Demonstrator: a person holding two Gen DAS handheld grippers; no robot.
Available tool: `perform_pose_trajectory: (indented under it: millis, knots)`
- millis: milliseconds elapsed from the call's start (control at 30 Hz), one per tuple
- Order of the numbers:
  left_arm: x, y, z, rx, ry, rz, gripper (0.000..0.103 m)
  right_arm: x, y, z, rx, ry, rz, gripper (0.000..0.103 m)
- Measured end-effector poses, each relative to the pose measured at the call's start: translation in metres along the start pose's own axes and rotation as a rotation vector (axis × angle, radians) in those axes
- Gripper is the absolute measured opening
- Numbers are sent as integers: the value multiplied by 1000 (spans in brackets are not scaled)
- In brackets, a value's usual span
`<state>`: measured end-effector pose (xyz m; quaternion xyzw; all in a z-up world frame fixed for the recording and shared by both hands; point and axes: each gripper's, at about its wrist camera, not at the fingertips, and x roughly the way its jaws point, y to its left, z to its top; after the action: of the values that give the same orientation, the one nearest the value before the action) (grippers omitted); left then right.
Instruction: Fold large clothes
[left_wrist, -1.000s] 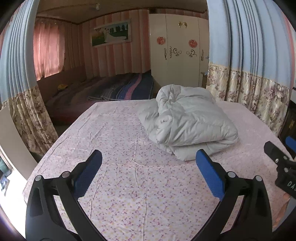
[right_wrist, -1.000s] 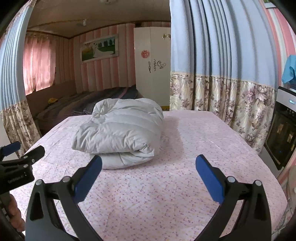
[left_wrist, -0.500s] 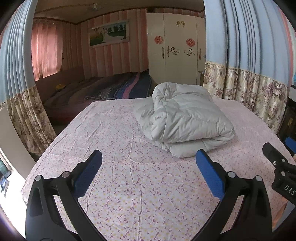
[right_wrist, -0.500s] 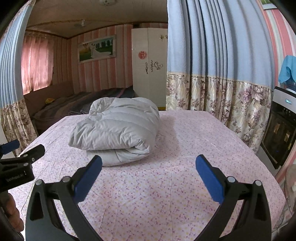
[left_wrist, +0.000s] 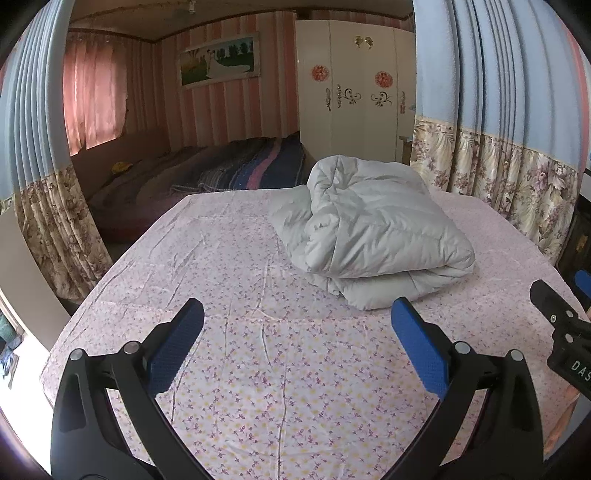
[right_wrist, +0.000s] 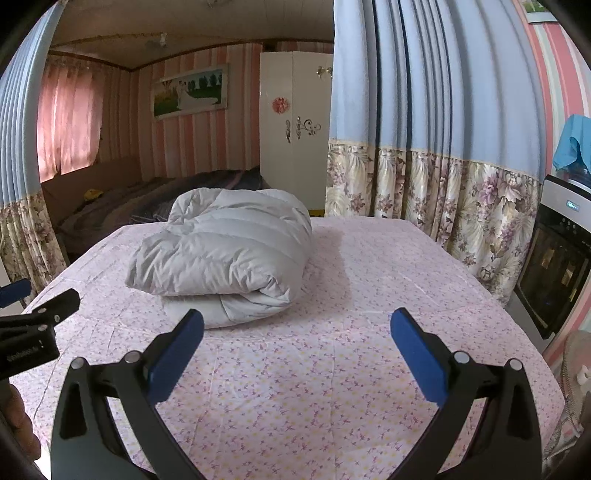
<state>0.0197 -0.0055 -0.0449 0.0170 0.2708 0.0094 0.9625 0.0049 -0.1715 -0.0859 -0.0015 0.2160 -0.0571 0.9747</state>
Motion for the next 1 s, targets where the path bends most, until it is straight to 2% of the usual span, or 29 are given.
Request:
perform_pose_trajectory:
  millis: [1000]
  knots:
    - [9,9,9,-9,-3,13,100,13,-2,11,3,2,-37,101]
